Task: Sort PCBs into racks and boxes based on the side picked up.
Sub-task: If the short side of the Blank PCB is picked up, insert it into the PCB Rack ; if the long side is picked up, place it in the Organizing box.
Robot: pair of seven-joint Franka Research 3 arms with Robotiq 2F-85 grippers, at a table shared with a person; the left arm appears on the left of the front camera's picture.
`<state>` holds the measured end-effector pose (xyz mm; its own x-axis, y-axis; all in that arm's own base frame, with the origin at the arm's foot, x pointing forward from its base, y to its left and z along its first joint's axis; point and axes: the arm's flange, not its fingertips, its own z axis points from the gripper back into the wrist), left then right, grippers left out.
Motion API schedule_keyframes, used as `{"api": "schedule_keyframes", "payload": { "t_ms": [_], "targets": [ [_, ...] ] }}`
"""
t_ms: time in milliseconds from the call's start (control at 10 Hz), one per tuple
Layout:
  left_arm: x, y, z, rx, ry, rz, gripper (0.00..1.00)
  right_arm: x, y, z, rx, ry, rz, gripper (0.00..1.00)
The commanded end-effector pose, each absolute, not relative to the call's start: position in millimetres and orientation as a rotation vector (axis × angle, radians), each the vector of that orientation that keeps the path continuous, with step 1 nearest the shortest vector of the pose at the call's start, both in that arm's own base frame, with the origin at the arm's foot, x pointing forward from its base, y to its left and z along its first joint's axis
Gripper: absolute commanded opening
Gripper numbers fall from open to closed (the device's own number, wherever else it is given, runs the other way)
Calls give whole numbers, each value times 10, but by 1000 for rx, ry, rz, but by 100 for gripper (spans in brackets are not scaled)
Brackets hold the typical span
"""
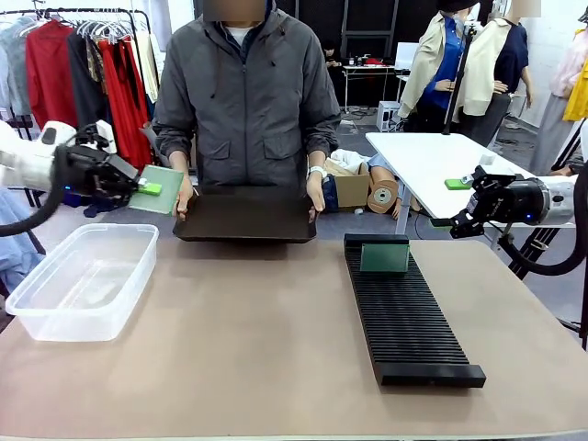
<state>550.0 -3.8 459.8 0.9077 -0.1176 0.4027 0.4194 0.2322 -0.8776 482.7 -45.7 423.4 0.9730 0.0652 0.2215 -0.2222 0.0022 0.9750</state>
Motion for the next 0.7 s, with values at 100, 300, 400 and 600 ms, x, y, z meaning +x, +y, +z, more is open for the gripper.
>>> {"api": "schedule_keyframes", "payload": {
  "t_ms": [100,300,400,600],
  "targets": [
    [5349,213,4661,-1024,-208,-382,0,4824,-452,4271,1548,-122,217,100],
    [5309,316,4582,-873,-159,-341,0,4824,-452,4271,1548,-122,217,100],
    [5319,348,4558,-818,-143,-315,0,4824,-452,4271,1548,-122,217,100],
    [5310,384,4476,-648,-138,-327,0,4824,-452,4271,1548,-122,217,100]
  ]
}}
